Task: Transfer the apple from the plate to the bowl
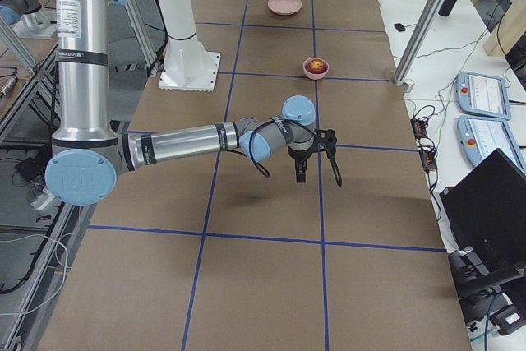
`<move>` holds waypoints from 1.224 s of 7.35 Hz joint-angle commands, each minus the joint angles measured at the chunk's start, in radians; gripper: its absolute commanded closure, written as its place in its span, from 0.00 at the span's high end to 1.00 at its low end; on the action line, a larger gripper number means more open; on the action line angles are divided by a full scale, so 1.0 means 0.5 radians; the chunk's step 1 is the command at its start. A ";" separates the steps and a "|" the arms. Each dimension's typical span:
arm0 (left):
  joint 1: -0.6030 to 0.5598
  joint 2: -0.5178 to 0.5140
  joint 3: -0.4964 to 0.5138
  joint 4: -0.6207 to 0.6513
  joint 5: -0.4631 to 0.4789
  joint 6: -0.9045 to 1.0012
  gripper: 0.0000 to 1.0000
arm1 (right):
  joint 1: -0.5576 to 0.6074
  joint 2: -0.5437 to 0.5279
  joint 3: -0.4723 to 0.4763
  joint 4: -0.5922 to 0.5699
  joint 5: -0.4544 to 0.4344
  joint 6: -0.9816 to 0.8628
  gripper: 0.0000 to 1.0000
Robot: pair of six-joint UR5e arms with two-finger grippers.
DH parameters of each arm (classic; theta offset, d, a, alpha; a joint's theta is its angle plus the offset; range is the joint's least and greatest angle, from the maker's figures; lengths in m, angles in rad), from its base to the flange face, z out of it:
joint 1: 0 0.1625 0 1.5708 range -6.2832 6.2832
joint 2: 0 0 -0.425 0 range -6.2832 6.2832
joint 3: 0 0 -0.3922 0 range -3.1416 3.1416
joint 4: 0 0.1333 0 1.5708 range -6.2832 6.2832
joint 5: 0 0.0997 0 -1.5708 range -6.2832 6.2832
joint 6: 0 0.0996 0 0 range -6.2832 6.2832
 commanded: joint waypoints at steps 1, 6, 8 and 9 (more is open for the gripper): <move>-0.359 0.329 0.008 -0.002 -0.159 0.684 0.99 | 0.063 -0.054 -0.012 -0.014 0.022 -0.189 1.00; -0.672 0.364 0.367 0.001 -0.230 1.304 0.98 | 0.303 -0.021 -0.015 -0.405 0.105 -0.721 1.00; -0.691 0.404 0.358 -0.002 -0.278 1.288 0.99 | 0.386 0.007 0.034 -0.630 0.147 -0.898 1.00; -0.694 0.407 0.386 0.025 -0.324 1.273 0.99 | 0.383 0.016 0.028 -0.634 0.160 -0.895 1.00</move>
